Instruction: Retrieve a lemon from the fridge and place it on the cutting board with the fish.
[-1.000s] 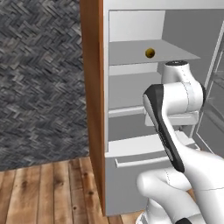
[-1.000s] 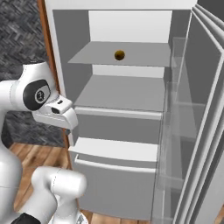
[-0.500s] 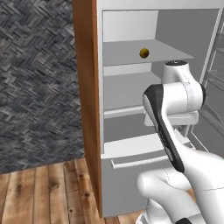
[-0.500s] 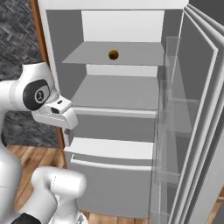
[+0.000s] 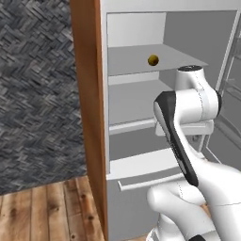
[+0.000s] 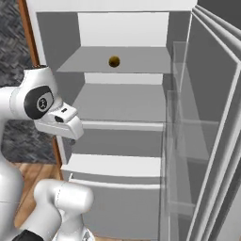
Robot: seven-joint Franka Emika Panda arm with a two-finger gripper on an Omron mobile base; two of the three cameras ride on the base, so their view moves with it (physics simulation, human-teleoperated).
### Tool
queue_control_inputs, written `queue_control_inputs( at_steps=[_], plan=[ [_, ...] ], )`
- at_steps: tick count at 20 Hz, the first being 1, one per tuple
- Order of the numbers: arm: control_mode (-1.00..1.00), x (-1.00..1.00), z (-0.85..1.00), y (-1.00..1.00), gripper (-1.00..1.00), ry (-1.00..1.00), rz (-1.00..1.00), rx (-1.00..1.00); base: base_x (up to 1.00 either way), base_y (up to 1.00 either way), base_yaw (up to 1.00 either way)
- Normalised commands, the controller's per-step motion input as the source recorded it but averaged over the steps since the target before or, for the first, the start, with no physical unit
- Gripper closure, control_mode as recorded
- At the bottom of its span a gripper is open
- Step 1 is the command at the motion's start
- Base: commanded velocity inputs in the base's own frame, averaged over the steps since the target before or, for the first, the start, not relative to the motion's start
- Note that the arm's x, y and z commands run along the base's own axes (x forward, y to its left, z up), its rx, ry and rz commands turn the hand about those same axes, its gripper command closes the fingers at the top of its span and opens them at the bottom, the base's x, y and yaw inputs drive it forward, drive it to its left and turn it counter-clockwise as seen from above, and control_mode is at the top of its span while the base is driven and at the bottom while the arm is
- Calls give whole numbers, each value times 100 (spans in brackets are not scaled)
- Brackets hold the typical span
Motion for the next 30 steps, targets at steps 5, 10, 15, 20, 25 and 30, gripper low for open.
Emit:
queue_control_inputs(
  at_steps=[5, 10, 15, 20, 25, 30],
  plan=[
    [100, 0, 0, 0, -100, 0, 0, 0, 51, -34, -1],
    [100, 0, 0, 0, -100, 0, 0, 0, 38, -43, 0],
    [100, 0, 0, 0, -100, 0, 0, 0, 52, -14, 0],
    [100, 0, 0, 0, -100, 0, 0, 0, 64, 0, 0],
    [100, 0, 0, 0, -100, 0, 0, 0, 39, 0, 0],
    [100, 0, 0, 0, -100, 0, 0, 0, 2, 0, 0]
  ],
)
